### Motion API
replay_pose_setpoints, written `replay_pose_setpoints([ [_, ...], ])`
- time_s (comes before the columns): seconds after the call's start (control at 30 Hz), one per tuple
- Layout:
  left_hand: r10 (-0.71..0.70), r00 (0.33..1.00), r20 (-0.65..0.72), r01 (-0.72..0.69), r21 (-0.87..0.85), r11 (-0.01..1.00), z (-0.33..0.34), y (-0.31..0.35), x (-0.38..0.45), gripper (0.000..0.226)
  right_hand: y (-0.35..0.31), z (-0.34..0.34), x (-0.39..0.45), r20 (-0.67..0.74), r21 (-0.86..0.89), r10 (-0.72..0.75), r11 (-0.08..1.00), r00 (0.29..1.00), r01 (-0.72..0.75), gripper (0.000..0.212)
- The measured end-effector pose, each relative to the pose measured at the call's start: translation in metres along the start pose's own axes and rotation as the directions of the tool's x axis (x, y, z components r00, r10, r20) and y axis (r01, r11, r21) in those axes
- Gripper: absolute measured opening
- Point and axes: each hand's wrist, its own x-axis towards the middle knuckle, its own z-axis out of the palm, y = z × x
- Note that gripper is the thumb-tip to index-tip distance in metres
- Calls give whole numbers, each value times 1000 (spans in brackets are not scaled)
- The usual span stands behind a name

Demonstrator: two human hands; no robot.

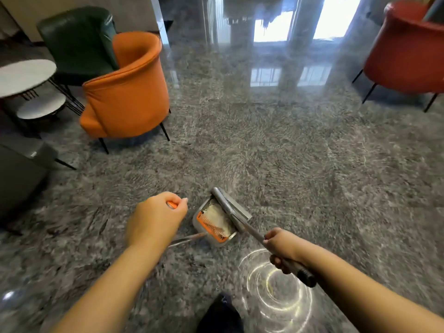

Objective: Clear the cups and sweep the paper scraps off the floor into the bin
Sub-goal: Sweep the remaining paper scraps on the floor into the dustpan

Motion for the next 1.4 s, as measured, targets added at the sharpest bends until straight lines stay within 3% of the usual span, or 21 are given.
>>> replay_pose_setpoints([
  [0.13,12,1000,24,-11,-23,1000,-5,24,83,27,-64,-22,44,-10,28,-7,1000,1000,8,21],
  [0.47,58,997,46,-57,-20,998,9,95,270,27,-206,-99,159,-15,43,-21,999,1000,21,10],
  [0.67,16,999,32,-16,-7,1000,23,154,388,28,-305,-168,240,17,44,1,999,1000,-2,10],
  [0.8,22,1000,8,-21,-66,998,22,187,464,29,-376,-209,280,24,24,3,1000,1000,-4,21],
  [1.4,52,998,-23,-54,-132,990,23,266,849,27,-672,-312,509,2,27,5,1000,1000,-5,25],
])
